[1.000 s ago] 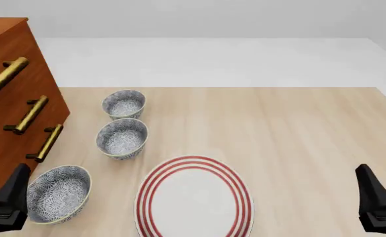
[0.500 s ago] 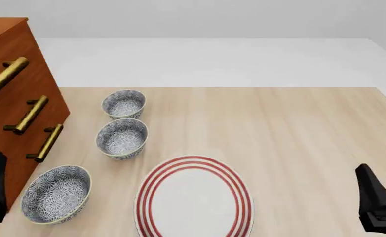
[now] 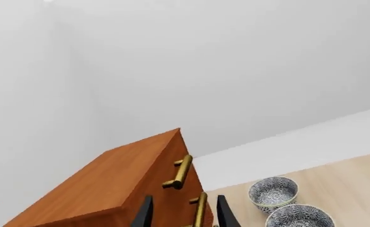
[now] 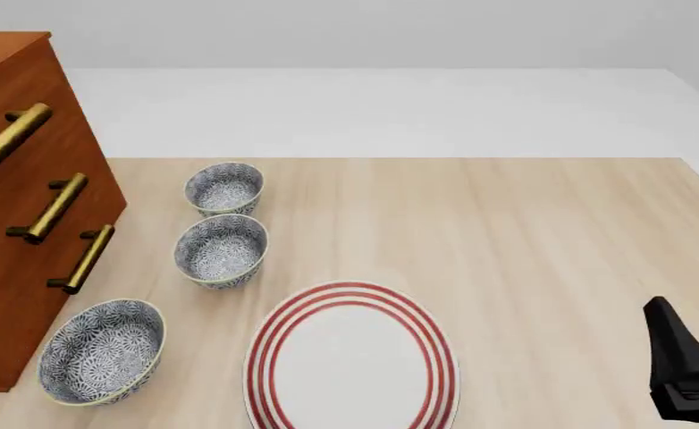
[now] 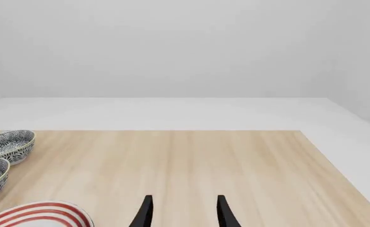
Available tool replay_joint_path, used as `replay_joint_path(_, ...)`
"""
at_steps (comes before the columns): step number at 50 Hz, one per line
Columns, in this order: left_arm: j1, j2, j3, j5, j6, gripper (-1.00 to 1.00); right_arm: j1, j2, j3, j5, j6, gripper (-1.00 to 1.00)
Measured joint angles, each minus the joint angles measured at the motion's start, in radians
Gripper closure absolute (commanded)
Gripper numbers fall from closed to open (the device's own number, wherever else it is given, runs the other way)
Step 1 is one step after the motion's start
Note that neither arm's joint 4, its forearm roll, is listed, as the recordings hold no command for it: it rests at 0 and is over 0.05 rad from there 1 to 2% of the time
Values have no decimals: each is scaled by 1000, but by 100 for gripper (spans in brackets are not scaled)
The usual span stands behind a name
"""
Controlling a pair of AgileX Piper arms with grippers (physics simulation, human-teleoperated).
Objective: Open the top drawer of the cabinet.
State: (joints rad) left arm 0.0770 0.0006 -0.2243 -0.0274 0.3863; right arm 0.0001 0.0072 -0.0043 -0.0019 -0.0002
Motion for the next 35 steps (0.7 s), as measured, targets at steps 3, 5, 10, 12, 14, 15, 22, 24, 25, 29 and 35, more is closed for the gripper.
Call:
replay_joint_path(3, -10, 0, 1, -21, 45, -100, 0, 0, 0, 0, 0, -100)
replay_joint_path(5, -16, 0, 1, -29, 70, -100, 0, 0, 0, 0, 0, -100)
replay_joint_path(10, -32, 0, -1, -45, 129, -100, 0, 0, 0, 0, 0, -100)
replay_joint_path(12, -36, 0, -1, -50, 149, -100, 0, 0, 0, 0, 0, -100)
replay_joint_path(14, -40, 0, 1, -59, 172, -100, 0, 0, 0, 0, 0, -100)
replay_joint_path(15, -43, -1, 3, -64, 184, -100, 0, 0, 0, 0, 0, -100)
replay_joint_path(22, -58, -1, 11, -90, 258, -100, 0, 0, 0, 0, 0, -100)
replay_joint_path(24, -63, -1, 14, -97, 279, -100, 0, 0, 0, 0, 0, -100)
replay_joint_path(25, -65, -1, 16, -100, 289, -100, 0, 0, 0, 0, 0, -100)
replay_joint_path(29, -73, -1, 22, -112, 327, -100, 0, 0, 0, 0, 0, -100)
replay_joint_path(35, -94, -1, 30, -117, 380, -100, 0, 0, 0, 0, 0, -100)
